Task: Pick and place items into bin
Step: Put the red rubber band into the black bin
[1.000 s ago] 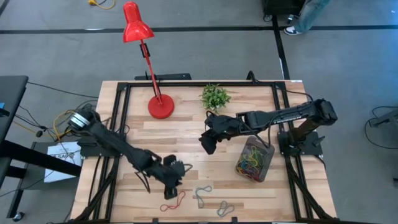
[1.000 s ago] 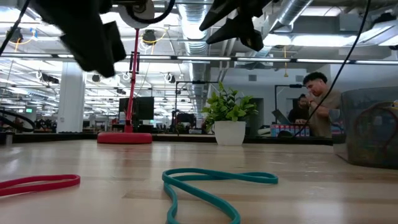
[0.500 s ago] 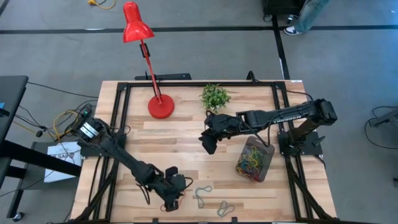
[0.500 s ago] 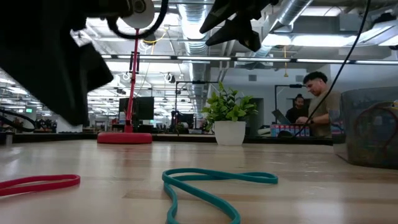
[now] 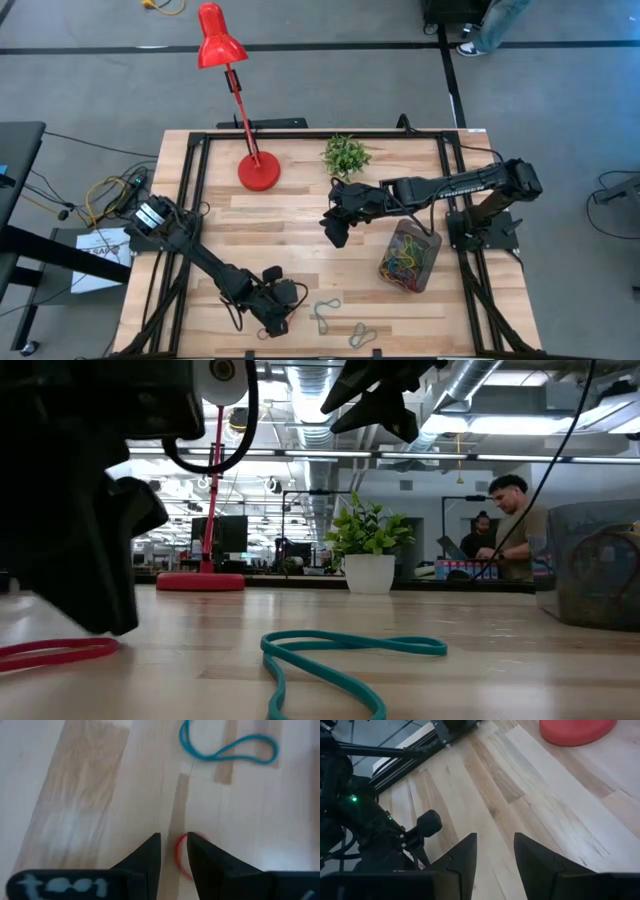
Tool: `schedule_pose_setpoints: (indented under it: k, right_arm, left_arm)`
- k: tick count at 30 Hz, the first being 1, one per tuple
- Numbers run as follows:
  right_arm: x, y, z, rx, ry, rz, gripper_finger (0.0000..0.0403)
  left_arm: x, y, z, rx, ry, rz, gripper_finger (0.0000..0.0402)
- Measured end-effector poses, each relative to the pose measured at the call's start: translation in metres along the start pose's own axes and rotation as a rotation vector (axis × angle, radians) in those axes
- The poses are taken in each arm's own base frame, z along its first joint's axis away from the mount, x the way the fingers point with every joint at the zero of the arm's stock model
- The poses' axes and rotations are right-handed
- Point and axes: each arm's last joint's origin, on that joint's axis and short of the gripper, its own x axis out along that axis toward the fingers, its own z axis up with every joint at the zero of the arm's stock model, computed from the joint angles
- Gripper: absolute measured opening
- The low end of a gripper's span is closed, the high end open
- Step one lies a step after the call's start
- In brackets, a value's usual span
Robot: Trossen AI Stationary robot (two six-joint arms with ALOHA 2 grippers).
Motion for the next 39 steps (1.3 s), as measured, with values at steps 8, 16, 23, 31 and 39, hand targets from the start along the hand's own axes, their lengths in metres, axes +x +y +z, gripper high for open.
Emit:
schedule_pose_setpoints:
  k: [8,16,23,31,39]
  right_arm:
    - [0.0,0.0,0.0,0.002,-0.002,0.001,0.0123]
    - [0.002,-0.002,0.003,0.009,-0.016,-0.001,0.0123]
    - [0.003,-0.011,0.01,0.073,-0.043,-0.013,0.0123]
    - [0.003,-0.012,0.011,0.071,-0.041,-0.016,0.0123]
    - [0.003,-0.011,0.01,0.067,-0.035,-0.011,0.0122]
  left_arm:
    - [0.0,0.002,-0.003,0.192,0.057,-0.001,0.0084]
    - [0.0,0.002,-0.006,0.365,0.083,-0.018,0.0084]
    - [0.006,0.002,-0.009,0.429,0.109,-0.032,0.0082]
    - [0.008,0.007,-0.002,0.4,0.103,-0.033,0.0007]
    - [-0.02,0.024,0.033,0.411,0.095,0.139,0.0]
